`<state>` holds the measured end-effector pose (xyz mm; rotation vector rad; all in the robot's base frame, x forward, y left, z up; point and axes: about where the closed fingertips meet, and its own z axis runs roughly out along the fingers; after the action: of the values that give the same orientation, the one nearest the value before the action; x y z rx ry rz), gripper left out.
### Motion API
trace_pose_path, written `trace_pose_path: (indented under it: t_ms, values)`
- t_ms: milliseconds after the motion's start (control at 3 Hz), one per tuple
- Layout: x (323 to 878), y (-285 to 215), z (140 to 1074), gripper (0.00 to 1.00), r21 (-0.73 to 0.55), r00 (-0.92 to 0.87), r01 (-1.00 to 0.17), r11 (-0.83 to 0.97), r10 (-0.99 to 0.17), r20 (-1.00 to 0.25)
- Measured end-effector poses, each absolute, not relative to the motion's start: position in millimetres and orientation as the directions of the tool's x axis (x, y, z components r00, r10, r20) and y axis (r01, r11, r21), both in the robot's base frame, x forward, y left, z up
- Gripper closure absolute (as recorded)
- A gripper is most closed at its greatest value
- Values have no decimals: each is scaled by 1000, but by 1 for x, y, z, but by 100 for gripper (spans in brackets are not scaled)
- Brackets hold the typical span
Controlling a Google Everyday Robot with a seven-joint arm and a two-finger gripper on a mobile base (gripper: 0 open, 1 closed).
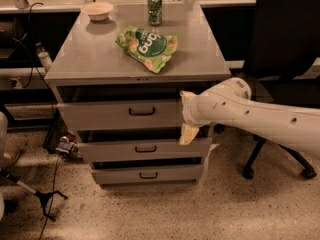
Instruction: Open top drawer
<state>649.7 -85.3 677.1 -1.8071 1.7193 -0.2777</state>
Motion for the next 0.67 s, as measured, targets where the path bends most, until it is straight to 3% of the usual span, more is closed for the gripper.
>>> trace_pose_path:
  t_ms: [667]
  values:
    - [686,-77,673,0,-577,127,-814,67,-949,-289]
